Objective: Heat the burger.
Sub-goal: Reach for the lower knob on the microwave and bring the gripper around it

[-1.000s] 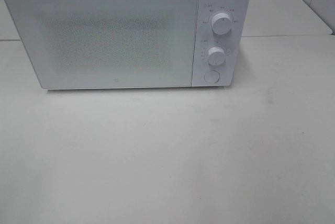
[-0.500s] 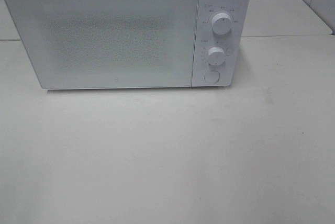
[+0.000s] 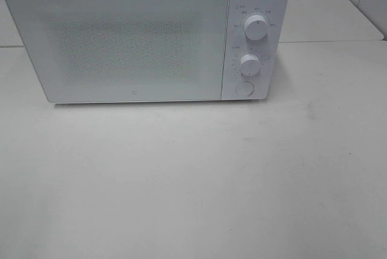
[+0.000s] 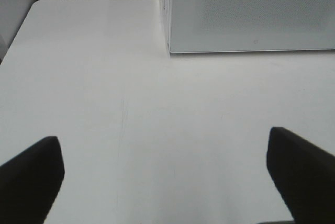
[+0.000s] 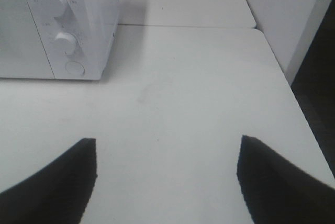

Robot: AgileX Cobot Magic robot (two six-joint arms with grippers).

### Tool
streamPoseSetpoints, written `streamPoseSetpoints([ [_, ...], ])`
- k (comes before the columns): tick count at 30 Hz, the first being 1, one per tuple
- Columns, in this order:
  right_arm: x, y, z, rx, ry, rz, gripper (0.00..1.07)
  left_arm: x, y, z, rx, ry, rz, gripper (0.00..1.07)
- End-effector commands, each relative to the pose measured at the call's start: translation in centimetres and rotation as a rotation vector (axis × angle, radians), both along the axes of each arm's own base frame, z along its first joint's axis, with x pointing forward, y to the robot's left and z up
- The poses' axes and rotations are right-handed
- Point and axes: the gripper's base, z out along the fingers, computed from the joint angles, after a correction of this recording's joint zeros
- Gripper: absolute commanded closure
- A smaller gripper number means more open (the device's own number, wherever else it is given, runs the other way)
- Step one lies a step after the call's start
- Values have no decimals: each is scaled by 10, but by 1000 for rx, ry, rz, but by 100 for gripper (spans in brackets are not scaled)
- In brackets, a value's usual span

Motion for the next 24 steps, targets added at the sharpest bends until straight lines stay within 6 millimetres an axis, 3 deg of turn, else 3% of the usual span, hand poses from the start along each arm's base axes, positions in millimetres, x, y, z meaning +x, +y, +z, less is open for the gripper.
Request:
streamPoseSetpoints([
  [1,12,4,10,32,-48,18,34,-4,0,0,-9,-29,4,9],
  [6,28,6,12,28,-45,24,34,-4,-1,0,-11,-29,3,9],
  [10,53,9,4,23,-42,36,35,-4,-1,0,-11,-29,3,9],
  [24,109,17,-13,20,-44,67,38,-4,-1,0,-10,-29,3,9],
])
